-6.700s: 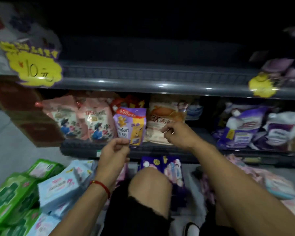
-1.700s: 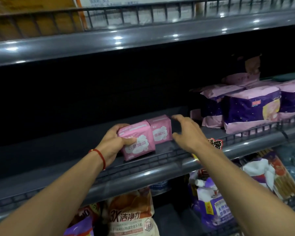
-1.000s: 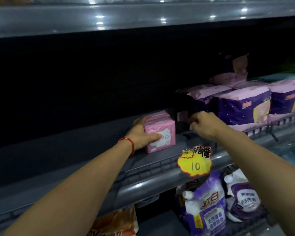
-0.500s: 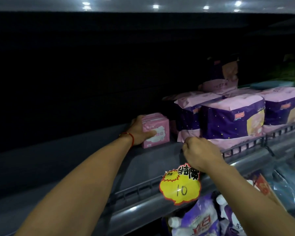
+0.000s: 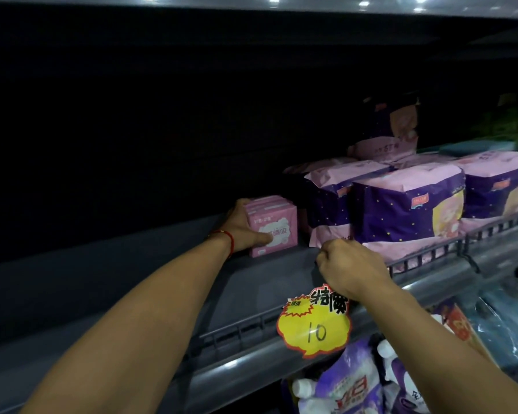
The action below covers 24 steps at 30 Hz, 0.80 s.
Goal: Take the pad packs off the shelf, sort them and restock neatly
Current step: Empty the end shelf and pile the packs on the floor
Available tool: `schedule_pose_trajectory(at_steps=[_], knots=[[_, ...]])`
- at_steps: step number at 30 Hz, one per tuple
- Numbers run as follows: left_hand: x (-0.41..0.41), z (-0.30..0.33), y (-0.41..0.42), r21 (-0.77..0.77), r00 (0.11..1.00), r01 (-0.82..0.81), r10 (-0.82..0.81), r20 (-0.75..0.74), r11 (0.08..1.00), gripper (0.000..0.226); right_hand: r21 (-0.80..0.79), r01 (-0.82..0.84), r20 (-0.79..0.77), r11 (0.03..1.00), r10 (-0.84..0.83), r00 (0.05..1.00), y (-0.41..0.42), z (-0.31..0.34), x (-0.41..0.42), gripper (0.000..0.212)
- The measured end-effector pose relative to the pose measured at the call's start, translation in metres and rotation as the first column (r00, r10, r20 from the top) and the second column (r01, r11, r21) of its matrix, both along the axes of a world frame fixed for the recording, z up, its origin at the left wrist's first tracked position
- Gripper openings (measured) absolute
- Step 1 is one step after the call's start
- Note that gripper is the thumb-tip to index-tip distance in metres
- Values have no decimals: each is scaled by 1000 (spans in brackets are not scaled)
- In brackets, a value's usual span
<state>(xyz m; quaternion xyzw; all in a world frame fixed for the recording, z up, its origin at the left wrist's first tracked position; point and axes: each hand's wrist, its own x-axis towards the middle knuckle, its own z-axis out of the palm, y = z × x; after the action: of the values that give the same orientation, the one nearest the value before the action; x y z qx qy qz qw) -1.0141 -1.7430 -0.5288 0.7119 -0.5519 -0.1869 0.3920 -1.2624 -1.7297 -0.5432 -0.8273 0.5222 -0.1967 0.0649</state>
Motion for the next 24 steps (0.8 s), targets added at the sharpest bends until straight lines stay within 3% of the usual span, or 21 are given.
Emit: schedule_pose_trajectory(at_steps=[5, 9, 11, 16, 18, 21, 24], knots=[[2, -2, 4, -36, 999, -7, 6, -51, 999, 103, -1, 0, -10, 1000, 0, 1000, 0, -1, 0, 35], [2, 1, 10, -11, 989, 15, -17, -148, 1000, 131, 1, -1, -20, 1000, 1, 1000, 1, -1, -1, 35], [1, 6, 20, 3, 980, 24, -23, -197, 1000, 133, -2, -2, -20, 1000, 1, 1000, 1, 0, -1, 34], [-2, 28, 73, -18, 961, -132, 124, -249, 991, 90, 35, -2, 81, 999, -1, 997, 6, 4, -5, 29], [-1, 40, 109, -62, 963, -230, 218, -156, 971, 66, 48, -56, 259, 997, 42, 965, 12, 12, -12, 22], [-10, 55, 185, -207, 974, -226, 225, -28, 952, 38, -45, -134, 445, 990, 140, 884, 38, 31, -25, 19], [-25, 59, 276, -276, 979, -201, 205, -14, 940, 36, -164, -219, 493, 962, 272, 826, 88, 46, -28, 17]])
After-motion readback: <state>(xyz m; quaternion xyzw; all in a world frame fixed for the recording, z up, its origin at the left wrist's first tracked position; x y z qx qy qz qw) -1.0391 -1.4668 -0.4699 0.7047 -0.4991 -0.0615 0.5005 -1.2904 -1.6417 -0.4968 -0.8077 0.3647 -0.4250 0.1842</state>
